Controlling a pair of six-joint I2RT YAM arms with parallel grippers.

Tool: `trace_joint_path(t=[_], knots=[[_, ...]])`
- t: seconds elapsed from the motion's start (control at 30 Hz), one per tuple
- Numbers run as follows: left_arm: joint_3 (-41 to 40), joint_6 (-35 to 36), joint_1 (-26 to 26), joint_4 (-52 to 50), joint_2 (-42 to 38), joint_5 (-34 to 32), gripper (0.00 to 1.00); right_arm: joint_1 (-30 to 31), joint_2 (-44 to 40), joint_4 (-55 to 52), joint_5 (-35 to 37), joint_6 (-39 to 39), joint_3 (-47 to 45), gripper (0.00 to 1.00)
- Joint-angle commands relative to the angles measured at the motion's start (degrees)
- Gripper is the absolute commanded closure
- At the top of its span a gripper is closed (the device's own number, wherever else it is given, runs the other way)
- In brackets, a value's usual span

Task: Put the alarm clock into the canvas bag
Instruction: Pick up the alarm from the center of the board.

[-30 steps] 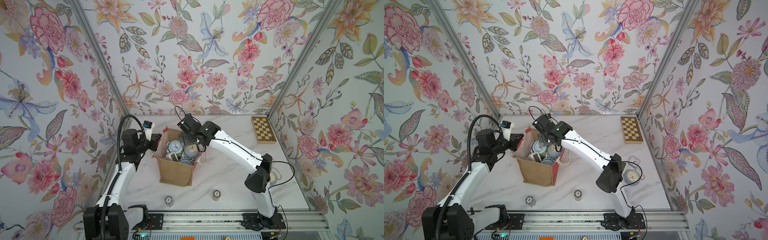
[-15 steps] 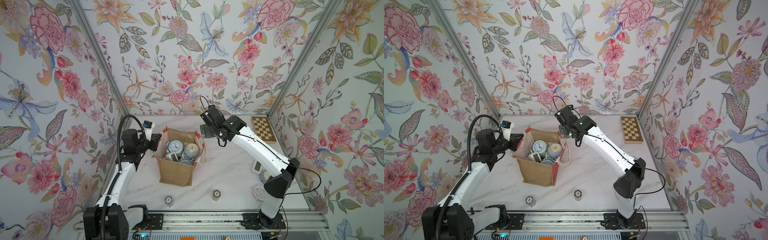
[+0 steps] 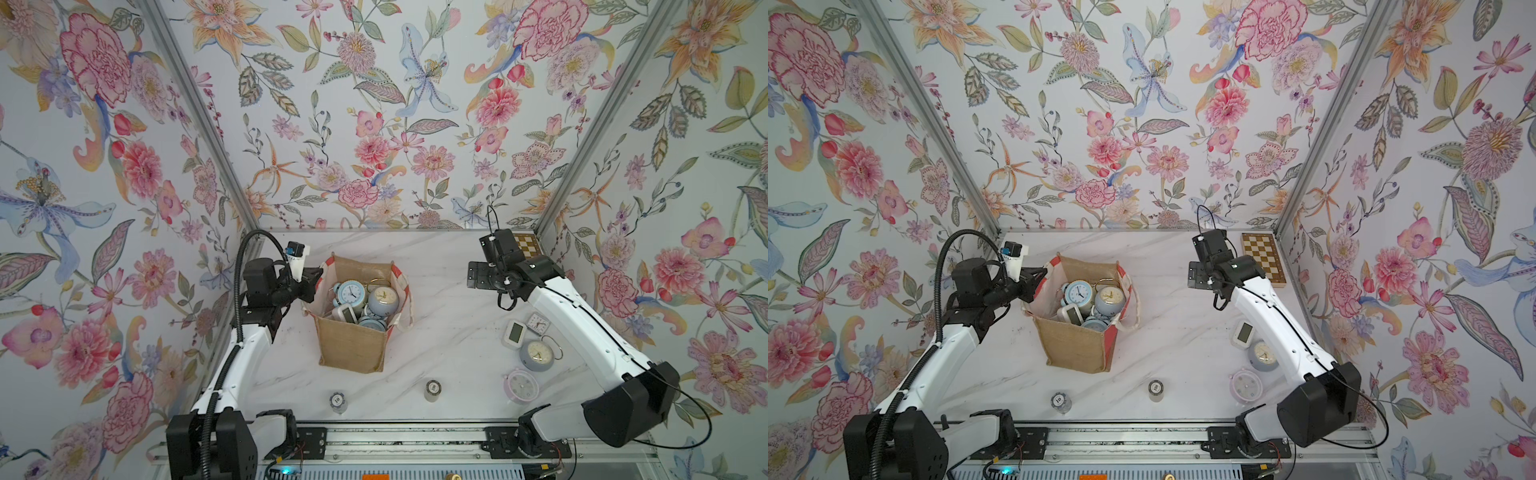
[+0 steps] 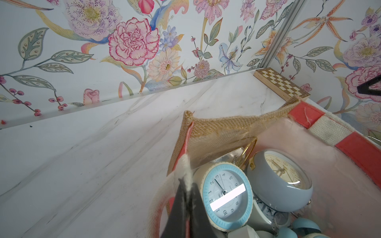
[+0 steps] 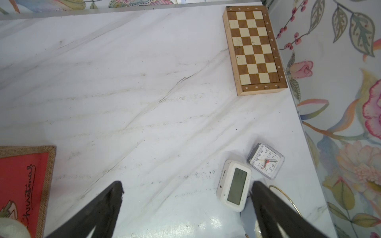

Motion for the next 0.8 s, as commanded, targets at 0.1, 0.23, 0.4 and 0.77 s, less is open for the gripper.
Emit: trace_joint_path(t=[0.1, 0.23, 0.4, 0.77], knots=[[0.3, -0.6, -0.4, 0.7, -1.1, -0.1, 1.0, -11.9, -7.2, 7.4, -15.7, 0.4, -12.6, 0.01], [0.3, -0.6, -0.3, 0.7, -1.2, -0.2, 1.0, -18.3, -8.7, 8.9, -20.8, 0.4, -18.6, 0.01], [0.3, -0.7, -0.3, 0.7, -1.1, -0.1, 1.0, -23.3, -5.9, 9.4, -22.9, -1.0, -22.1, 0.0], [0.5, -0.4, -0.3, 0.4, -1.0, -0.2, 1.0, -29.5, 3.9, 12.8, -24.3, -4.9, -25.0, 0.07]])
